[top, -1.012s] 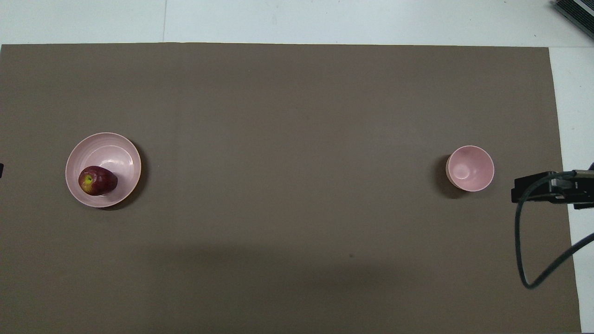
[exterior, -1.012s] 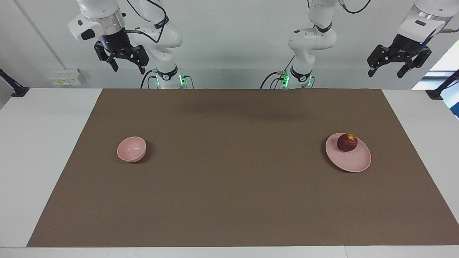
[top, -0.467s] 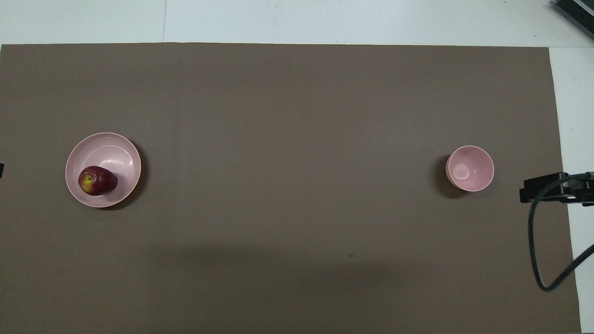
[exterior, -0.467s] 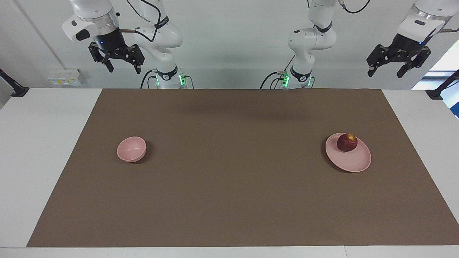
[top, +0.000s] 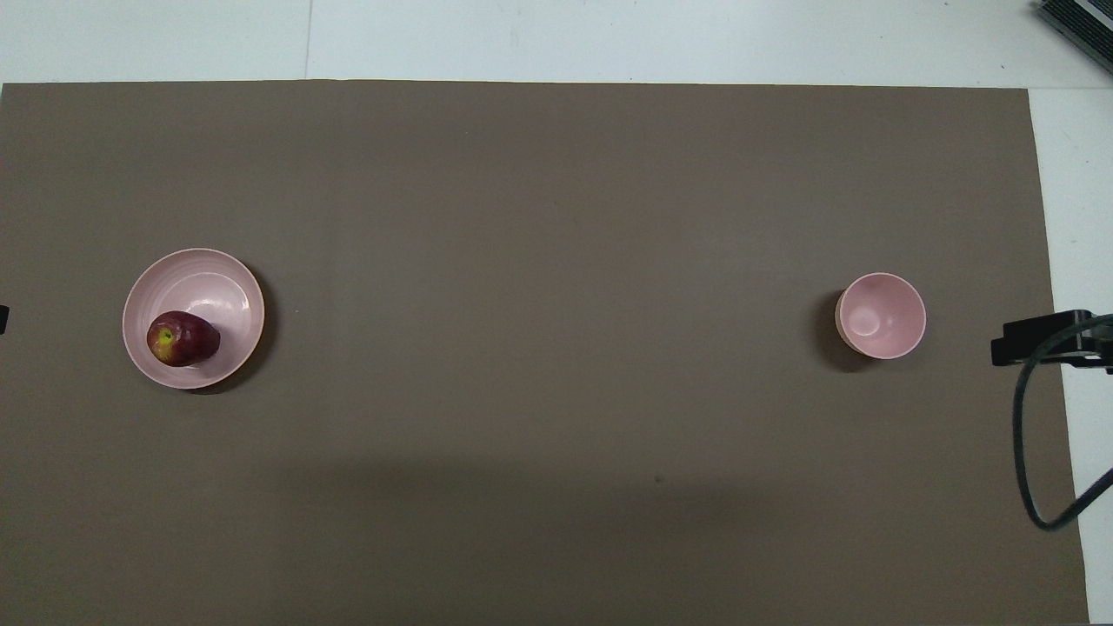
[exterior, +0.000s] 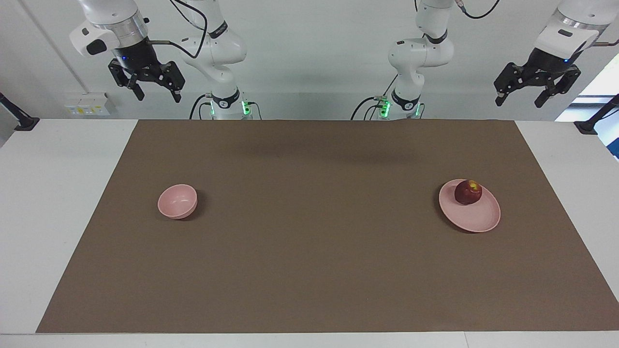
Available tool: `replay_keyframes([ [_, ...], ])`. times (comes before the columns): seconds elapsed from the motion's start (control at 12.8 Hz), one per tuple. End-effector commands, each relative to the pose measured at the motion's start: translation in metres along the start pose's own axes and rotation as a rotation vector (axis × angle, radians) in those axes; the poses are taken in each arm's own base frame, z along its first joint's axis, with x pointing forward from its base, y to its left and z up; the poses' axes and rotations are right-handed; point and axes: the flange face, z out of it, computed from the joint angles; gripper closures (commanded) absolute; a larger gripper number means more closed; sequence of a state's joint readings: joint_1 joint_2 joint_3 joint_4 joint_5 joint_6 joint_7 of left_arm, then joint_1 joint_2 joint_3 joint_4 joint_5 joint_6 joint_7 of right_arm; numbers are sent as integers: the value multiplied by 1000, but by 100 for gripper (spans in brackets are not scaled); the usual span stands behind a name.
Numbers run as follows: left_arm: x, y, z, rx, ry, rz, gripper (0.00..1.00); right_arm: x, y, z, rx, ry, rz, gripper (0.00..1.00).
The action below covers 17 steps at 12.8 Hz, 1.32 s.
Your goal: Move apple from plate to bowl
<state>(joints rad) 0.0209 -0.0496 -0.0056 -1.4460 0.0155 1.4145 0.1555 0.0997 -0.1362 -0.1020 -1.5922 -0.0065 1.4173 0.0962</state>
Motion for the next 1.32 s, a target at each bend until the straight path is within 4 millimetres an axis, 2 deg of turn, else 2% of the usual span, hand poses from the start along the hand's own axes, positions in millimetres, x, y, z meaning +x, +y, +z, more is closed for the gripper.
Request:
replay_keyframes([
  [0.0, 0, 0, 14, -3, 9, 1, 0, 0, -2, 2, 6, 10, -26, 0],
  [0.31, 10, -5, 57, -3, 30, -4, 0, -1, 0, 2, 10, 6, -25, 0],
  [0.47, 14, -6, 92, -5, 17, -7, 0, -1, 3, 3, 11, 1, -20, 0],
  [0.7, 15, -9, 154, -9, 20, -14, 0, -4, 5, 4, 14, -3, -15, 0],
  [0.78, 14, -20, 167, -5, 39, -33, 0, -4, 5, 4, 14, -3, -15, 0],
  [0.93, 13, -27, 197, -9, 22, -16, 0, -4, 7, 5, 14, -6, -12, 0],
  [1.25, 13, -41, 239, -3, 40, 27, 0, -3, 9, 7, 13, -9, -13, 0],
])
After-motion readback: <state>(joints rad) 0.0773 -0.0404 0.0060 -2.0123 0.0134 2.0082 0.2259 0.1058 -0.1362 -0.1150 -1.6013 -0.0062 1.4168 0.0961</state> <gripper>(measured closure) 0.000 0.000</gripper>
